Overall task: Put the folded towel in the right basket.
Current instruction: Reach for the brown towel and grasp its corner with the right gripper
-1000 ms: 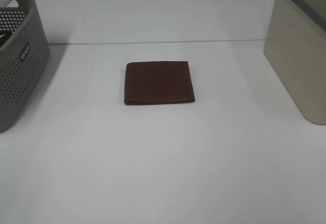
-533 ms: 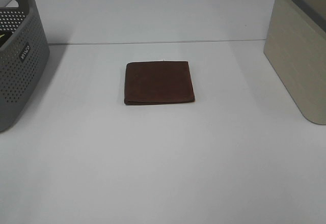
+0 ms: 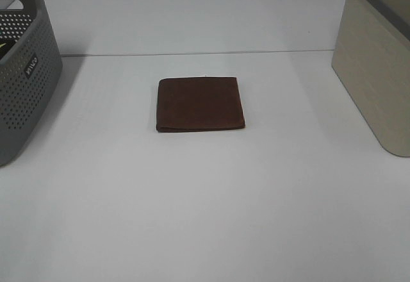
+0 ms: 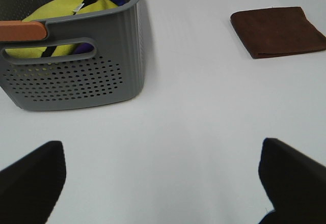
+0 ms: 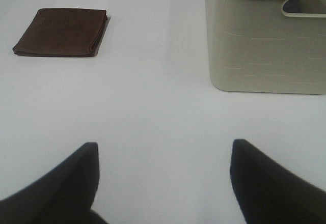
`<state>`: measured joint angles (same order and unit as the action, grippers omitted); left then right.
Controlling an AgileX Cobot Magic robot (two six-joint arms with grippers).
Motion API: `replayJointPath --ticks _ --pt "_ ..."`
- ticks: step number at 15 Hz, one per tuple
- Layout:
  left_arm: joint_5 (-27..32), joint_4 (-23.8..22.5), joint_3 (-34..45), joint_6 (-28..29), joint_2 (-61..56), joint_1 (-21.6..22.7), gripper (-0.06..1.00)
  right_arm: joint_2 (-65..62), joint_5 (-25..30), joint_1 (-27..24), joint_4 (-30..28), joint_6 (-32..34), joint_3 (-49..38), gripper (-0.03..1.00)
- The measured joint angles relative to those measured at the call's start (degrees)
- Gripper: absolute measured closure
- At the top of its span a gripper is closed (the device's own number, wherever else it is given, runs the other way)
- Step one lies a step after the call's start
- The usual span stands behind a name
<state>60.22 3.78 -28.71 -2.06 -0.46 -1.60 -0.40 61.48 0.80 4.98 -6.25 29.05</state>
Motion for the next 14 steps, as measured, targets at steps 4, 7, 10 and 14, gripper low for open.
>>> replayJointPath --ticks 4,7,10,14 --pt "0.0 0.0 0.0 0.0 0.0 0.0 -0.03 0.0 0.0 0.0 0.0 0.0 0.0 0.28" --pt "0.0 0.0 0.0 0.0 0.0 0.0 -0.03 0.0 0.0 0.0 0.0 0.0 0.0 0.28" --pt "0.0 0.0 0.0 0.0 0.0 0.0 -0.03 0.0 0.0 0.0 0.0 0.0 0.0 0.28" --pt "0.0 0.0 0.0 0.0 0.0 0.0 -0.03 0.3 -0.1 0.0 0.0 0.0 0.0 0.28"
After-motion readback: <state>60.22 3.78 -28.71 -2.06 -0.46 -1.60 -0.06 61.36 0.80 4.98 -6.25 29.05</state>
